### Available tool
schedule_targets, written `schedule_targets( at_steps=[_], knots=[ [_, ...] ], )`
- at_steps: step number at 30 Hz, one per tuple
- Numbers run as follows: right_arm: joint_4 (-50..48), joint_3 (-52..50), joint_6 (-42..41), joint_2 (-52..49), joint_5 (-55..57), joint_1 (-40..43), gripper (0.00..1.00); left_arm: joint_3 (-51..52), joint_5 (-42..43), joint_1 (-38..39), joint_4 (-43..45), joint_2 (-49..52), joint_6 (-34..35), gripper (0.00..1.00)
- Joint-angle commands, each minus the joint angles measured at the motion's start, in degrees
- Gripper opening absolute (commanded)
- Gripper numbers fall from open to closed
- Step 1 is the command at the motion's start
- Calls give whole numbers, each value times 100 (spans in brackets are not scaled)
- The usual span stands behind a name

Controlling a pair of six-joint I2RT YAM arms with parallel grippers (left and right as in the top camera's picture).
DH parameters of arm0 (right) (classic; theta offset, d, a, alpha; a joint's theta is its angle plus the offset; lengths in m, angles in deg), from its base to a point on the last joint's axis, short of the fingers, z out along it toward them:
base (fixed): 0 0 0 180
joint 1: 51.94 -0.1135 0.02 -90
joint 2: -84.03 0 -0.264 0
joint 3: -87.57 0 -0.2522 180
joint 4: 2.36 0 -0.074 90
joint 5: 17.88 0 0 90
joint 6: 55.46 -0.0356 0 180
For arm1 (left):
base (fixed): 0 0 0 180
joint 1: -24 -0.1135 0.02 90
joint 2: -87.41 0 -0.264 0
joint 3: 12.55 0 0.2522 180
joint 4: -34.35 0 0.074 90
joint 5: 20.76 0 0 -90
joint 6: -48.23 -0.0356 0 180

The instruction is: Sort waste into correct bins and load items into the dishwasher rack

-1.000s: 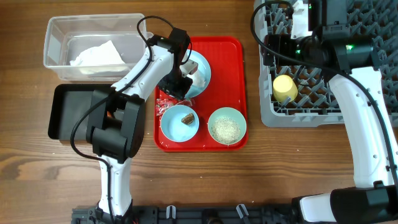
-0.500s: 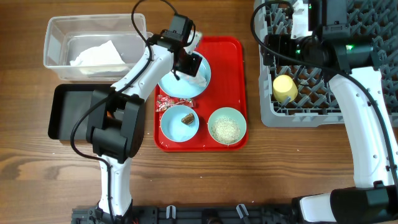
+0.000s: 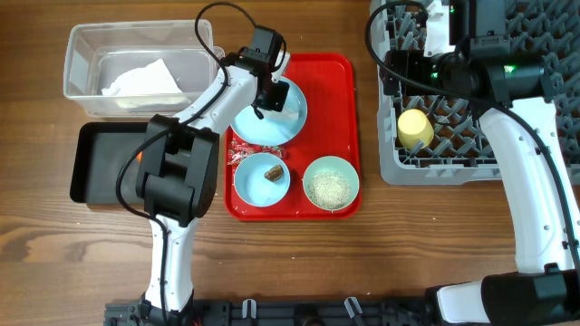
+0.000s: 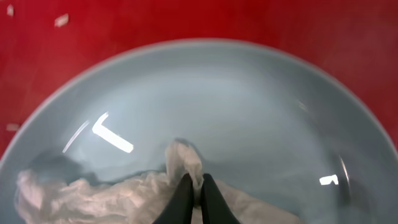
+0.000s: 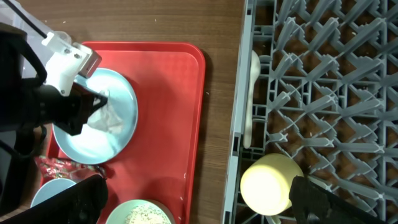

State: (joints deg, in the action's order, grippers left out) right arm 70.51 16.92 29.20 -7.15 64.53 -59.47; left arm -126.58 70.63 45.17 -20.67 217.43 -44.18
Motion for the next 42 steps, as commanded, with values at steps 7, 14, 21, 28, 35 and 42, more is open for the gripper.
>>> schedule_targets(
  at_steps=[7,14,21,28,35,42],
  knots=[
    [-55,-42,-68,-33,79,33,97,-691,-1185,-603,-173,-2020,691,4],
    [-55,-42,-83,-33,76,33,97,-656,-1167,-1967,-109,-1425,933,4],
    [-39,-42,-66,-33,79,33,97,-658,-568,-2424,358,-739,935,100],
    [-83,-42,-61,-33,79,33,98,-664,-160,-2037,-1202,-1685,951,100],
    [-101,-42,-52,-33,81,33,98,-581,564,-1561,-3169,-1982,1141,98],
    [-96,-42,-15,-33,79,33,98,533,866,-951,-3141,-1976,68,97]
  ],
)
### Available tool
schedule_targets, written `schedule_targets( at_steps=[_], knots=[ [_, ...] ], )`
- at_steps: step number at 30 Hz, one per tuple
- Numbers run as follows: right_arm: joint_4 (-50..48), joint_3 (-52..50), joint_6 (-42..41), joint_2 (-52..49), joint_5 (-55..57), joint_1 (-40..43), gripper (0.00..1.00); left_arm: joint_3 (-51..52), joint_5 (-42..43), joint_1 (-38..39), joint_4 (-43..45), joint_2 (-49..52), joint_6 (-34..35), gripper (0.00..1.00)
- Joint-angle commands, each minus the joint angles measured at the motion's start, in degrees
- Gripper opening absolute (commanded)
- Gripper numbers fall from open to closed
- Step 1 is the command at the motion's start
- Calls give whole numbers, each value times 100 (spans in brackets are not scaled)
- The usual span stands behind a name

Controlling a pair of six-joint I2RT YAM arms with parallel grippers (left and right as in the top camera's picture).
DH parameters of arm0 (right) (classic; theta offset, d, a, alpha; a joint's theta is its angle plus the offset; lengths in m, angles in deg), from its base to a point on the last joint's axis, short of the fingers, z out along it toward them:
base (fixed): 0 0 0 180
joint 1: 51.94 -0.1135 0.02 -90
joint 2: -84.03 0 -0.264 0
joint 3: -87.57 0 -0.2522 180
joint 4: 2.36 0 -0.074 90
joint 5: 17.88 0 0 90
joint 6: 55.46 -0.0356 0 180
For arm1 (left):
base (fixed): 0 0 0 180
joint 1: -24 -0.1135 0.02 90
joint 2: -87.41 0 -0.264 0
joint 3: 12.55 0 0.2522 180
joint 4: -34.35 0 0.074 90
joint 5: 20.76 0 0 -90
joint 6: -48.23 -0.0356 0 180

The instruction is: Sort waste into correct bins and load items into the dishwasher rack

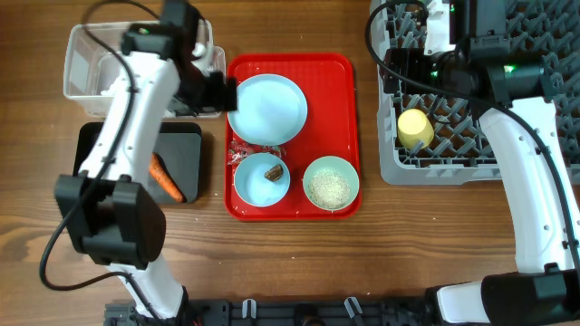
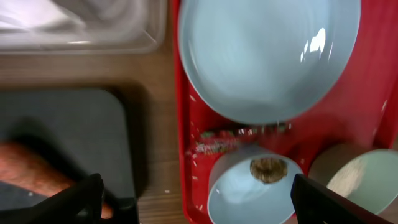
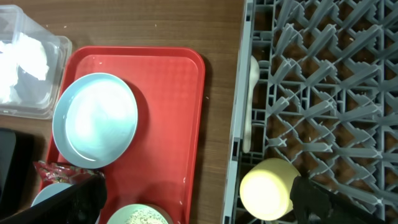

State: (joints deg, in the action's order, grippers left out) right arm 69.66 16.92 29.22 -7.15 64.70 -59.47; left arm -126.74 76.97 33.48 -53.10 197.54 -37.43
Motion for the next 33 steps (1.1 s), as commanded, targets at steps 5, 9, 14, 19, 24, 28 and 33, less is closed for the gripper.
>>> schedule_targets(
  at_steps=[5,9,14,19,24,28,33],
  knots=[
    [28,-42,-22,-33,61,33,98,1552,227,332,1182,13,-863,98],
    [83,-42,-20,-33,61,33,98,2052,267,291,2236,28,-796,96],
    [127,-42,-20,-33,61,33,98,2326,706,367,2559,35,-796,79],
    [131,-42,-17,-33,61,33,98,2330,706,372,2387,35,-798,65],
    [160,-42,-17,-33,61,33,98,2341,706,385,2302,35,-800,55],
    [179,-42,-17,-33,63,33,98,2350,680,387,2227,37,-863,52],
    [203,-42,-20,-33,63,33,98,2356,678,387,2227,46,-863,18]
  ],
)
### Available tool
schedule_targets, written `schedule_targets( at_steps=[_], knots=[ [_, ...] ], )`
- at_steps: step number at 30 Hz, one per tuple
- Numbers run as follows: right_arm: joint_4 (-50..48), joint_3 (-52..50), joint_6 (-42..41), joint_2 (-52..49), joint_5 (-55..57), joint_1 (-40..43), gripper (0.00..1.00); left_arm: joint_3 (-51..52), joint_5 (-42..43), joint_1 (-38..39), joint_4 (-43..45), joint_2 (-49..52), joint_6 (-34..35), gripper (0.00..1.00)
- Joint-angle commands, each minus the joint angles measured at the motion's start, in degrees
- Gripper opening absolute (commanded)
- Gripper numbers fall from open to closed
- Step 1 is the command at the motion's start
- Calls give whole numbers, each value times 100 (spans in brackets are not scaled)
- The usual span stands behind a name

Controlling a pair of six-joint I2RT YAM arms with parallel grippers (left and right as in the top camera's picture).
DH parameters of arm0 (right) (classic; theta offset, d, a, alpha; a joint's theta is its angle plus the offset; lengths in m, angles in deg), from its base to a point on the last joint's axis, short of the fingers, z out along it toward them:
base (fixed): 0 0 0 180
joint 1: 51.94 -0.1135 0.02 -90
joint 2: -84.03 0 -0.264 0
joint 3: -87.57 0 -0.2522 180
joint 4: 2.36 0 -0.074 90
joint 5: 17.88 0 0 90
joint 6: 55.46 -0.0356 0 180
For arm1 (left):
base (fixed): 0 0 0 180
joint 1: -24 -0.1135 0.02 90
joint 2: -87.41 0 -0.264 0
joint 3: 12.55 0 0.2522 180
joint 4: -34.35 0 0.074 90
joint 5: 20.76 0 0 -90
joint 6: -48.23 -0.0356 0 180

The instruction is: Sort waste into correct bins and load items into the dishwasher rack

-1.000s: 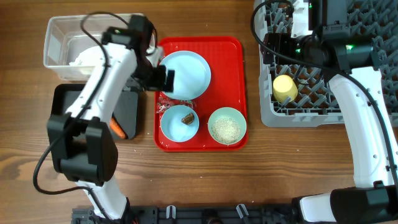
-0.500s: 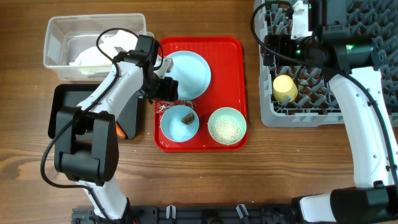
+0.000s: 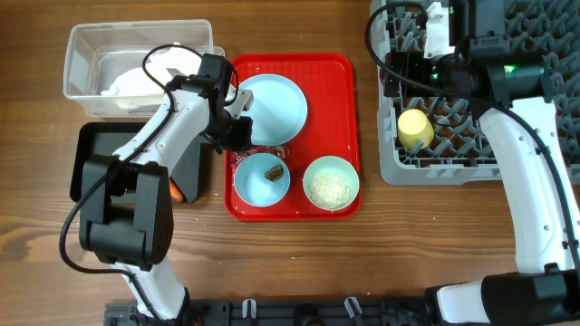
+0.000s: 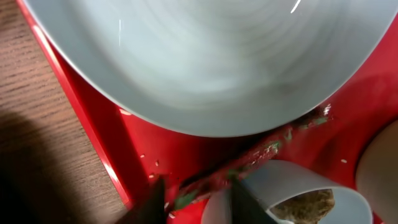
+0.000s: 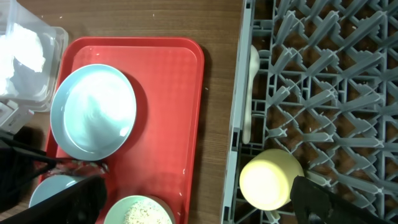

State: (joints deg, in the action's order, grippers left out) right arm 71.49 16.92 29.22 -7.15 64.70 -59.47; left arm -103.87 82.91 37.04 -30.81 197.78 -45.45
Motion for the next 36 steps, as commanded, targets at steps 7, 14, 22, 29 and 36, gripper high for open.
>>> schedule_targets(
  at_steps=[7,14,22,29,36],
  knots=[
    [24,-42,-17,-33,63,33,98,61,87,20,133,17,-59,4],
    [24,-42,-17,-33,61,33,98,-883,289,4,-70,-168,138,4],
    [-2,-42,-17,-33,63,33,98,-1893,-553,-516,52,-625,614,4],
    [-22,-42,-22,-37,61,33,98,-1893,-1462,-1974,498,-533,1187,4],
    [-20,-42,-24,-37,61,33,98,-1880,-1419,-2428,844,-83,1163,100]
  ],
)
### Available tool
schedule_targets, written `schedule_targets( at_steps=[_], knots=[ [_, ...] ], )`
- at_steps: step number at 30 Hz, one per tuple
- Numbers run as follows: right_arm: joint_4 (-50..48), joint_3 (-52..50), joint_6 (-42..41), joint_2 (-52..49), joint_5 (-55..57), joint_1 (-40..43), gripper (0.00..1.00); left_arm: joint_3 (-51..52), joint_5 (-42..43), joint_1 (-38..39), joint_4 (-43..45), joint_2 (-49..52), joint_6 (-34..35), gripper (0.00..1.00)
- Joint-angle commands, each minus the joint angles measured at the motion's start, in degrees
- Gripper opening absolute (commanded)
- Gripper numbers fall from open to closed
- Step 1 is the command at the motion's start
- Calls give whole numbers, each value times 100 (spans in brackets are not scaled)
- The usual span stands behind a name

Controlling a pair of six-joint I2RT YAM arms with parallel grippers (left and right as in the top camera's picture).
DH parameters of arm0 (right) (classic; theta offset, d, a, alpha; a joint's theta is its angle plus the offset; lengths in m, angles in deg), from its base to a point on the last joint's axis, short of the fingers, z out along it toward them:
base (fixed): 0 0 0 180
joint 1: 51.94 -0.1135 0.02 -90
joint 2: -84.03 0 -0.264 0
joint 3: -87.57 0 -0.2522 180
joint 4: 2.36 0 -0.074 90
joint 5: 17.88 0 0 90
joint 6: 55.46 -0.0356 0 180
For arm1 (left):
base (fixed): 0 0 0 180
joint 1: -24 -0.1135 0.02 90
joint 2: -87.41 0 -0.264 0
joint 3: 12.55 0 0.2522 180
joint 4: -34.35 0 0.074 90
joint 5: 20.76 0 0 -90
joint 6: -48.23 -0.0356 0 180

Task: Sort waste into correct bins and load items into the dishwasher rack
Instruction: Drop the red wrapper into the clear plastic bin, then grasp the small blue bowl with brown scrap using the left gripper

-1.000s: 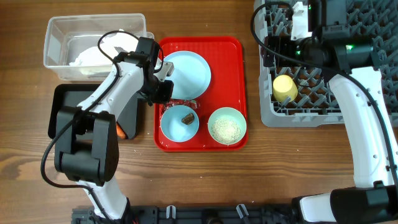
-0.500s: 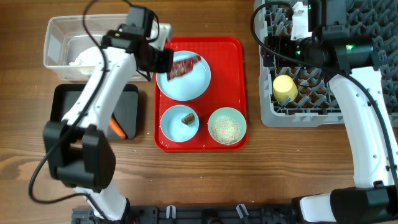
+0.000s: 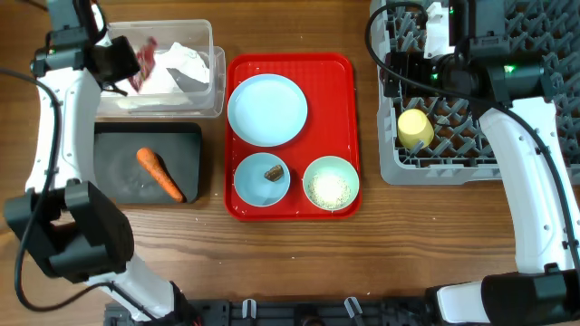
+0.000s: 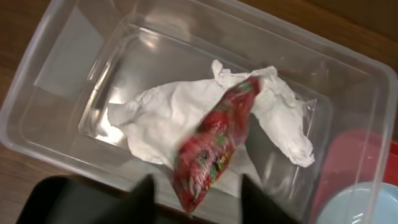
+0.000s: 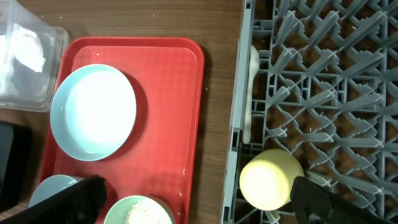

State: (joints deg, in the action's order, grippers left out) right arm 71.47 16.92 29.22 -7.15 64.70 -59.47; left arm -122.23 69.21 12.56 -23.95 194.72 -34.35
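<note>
Over the clear bin (image 3: 82, 41), my left gripper (image 4: 200, 202) stands open. A red snack wrapper (image 4: 217, 140) shows blurred between its spread fingers, touching neither, above the white tissue (image 4: 161, 118) in the bin. The wrapper (image 3: 145, 51) also appears inside the bin from overhead. On the red tray (image 3: 335, 72) sit an empty light blue plate (image 3: 266, 109), a blue bowl (image 3: 263, 178) with a brown scrap, and a green bowl (image 3: 331, 184) of grains. My right gripper (image 5: 199, 190) hangs wide open over the edge of the grey rack (image 5: 323, 74), holding nothing.
A black bin (image 3: 113, 177) below the clear one holds a carrot (image 3: 160, 173). In the rack there is a yellow cup (image 3: 416, 129) and a white spoon (image 5: 252, 93) by its left wall. Bare wood separates tray and rack.
My left gripper was down on the tray with its fingers around the red wrapper beside the blue bowl. Now it is open over the clear bin with the wrapper there. The right arm has not moved.
First my left gripper was shut on a white tissue on the blue plate. Then it was open near the clear bin, the plate bare. After that it straddled the red wrapper on the tray. Now the wrapper is at the clear bin and gone from the tray.
</note>
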Motion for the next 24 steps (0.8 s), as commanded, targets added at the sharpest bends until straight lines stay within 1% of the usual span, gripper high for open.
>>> schedule_targets(
  at_steps=[1,5,8,9,11,14,17,19,22,23,24],
  knots=[
    [-17,-42,-22,-37,59,33,98,-44,-48,20,238,223,52,100],
    [4,-42,-24,-37,61,33,98,-52,15,44,385,221,50,100],
    [2,-42,-24,-37,61,33,98,-55,1058,153,114,33,-2,100],
    [9,-42,-24,-37,61,33,98,-55,1685,258,-186,-118,-271,100],
    [15,-42,-63,-37,59,33,98,-52,2181,496,-675,-291,-509,100],
    [9,-42,-85,-39,-31,33,98,-52,2188,1001,-1451,-361,-640,100],
    [35,-42,-83,-39,-31,33,98,-52,2129,1541,-2048,-337,-907,99],
    [44,-42,-83,-39,-59,33,98,-52,2024,1993,-2256,-339,-1187,99],
    [66,-42,-81,-39,-72,33,98,-50,1812,2538,-2396,-337,-1300,97],
    [70,-44,-81,-39,-72,33,98,-42,1797,2693,-2422,-337,-1300,94],
    [70,-46,-85,-39,-72,33,98,-35,1797,2876,-2457,-337,-1298,88]
  ],
)
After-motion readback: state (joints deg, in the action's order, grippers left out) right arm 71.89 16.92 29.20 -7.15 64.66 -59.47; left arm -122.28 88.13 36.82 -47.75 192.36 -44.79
